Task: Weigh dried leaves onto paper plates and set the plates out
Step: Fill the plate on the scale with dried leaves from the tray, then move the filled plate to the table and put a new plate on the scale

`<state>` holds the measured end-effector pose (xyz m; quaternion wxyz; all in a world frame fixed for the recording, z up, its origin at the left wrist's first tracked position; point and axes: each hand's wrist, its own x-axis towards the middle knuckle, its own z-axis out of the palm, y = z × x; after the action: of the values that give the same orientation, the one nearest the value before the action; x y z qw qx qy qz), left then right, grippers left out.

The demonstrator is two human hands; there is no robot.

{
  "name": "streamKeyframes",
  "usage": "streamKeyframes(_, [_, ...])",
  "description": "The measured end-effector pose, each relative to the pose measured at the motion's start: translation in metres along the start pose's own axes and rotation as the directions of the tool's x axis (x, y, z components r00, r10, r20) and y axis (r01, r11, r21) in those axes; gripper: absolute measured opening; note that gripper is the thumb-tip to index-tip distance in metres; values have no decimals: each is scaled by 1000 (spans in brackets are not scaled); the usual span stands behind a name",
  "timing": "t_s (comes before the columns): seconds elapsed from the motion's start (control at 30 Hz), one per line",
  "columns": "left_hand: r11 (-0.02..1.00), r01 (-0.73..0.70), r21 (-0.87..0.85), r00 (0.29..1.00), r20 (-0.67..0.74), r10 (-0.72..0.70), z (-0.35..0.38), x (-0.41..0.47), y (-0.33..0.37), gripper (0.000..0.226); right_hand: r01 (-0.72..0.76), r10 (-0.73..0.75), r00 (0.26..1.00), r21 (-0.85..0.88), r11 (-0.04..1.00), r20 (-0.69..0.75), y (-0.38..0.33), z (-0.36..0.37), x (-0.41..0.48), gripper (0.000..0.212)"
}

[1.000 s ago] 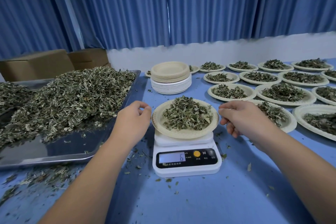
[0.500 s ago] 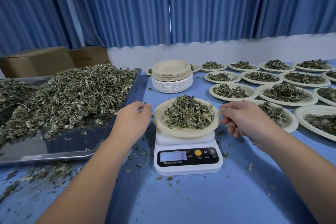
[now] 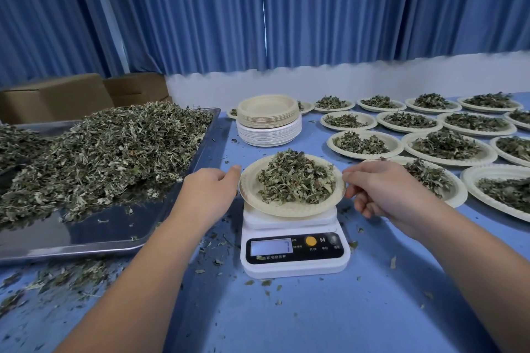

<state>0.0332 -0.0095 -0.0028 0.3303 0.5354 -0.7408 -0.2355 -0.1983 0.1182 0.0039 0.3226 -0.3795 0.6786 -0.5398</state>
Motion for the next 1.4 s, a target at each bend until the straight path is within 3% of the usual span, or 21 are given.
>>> streamKeyframes(0.1, [1000, 17, -2, 998, 54, -17, 1, -2, 2, 50, -4, 4, 1000, 6, 1000, 12, 0, 2, -1, 13])
streamKeyframes(0.27, [980, 66, -186, 992, 114, -45, 0, -4, 6, 34, -10, 8, 999, 50, 999, 36, -1, 5, -4, 9])
streamKeyframes(0.53, [929, -6, -371, 999, 44, 24, 6, -18, 22, 42, -8, 22, 999, 276, 961, -48, -9, -3, -10, 13])
streamKeyframes(0.6, [881, 35, -472, 996, 85, 6, 8, -22, 30, 43, -11, 31, 997, 298, 955, -63, -17, -13, -14, 15])
streamKeyframes(0.73, [735, 221, -641, 955, 294, -31, 12, -31, 47, 40, 7, 7, 999, 265, 964, -53, -27, -41, -31, 19])
streamKeyframes(0.93, [489, 243, -838, 942, 325, 88, 38, -46, 101, 26, 7, 17, 996, 260, 966, -88, -39, -98, -67, 15])
streamKeyframes(1.07, [400, 276, -874, 931, 346, 113, 79, -67, 154, 34, -14, 76, 978, 302, 953, -193, -39, -149, -83, 16])
streamKeyframes(1.2, [325, 334, -885, 908, 395, 143, 125, -86, 209, 27, 10, 95, 944, 317, 948, -317, -33, -207, -95, 13])
streamKeyframes(1.4, [248, 500, -830, 813, 548, 195, 186, -106, 276, 29, 53, 135, 879, 375, 926, -458, -18, -295, -106, 8])
